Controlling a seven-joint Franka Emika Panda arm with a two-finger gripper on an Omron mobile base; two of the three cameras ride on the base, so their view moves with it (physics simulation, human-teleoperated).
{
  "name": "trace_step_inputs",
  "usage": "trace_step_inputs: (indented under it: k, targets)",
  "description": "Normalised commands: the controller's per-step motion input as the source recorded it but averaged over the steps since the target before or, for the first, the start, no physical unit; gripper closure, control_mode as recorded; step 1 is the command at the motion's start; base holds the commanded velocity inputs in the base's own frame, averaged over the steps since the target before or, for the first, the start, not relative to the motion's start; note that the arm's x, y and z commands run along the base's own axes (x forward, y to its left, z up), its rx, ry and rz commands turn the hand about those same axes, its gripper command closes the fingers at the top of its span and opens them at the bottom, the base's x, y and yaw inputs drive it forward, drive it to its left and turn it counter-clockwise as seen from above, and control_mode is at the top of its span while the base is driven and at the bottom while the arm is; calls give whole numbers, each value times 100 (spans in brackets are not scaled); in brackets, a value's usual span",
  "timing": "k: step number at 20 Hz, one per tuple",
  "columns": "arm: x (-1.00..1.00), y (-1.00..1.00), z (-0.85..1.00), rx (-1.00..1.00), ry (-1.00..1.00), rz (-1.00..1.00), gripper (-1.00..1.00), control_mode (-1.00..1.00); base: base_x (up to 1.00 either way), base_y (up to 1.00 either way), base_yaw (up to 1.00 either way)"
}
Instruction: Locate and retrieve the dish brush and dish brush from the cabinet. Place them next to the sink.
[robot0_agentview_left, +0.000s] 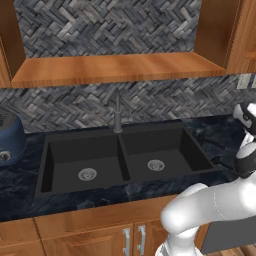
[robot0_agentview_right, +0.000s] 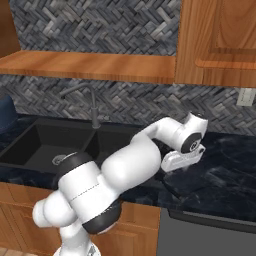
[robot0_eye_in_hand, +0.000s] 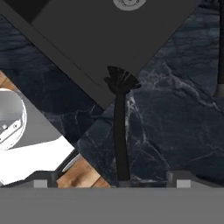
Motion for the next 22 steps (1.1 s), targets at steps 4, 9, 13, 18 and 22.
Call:
trace_step_inputs:
  k: [4,9,13,18,22]
  targets:
    - [-55,0,14,9,3,-27,-100,-100,0,0,0]
    - [-31,1,12,5,-1,-40,-100,-100,0,0,0]
    - [-42,31,20,0,-10,-29,-100,-100,0,0,0]
    - [-37,48,0,-5,-3,-21,-100,-100,0,0,0]
    - [-23,66,0,-12,0,-15,-100,-100,0,0,0]
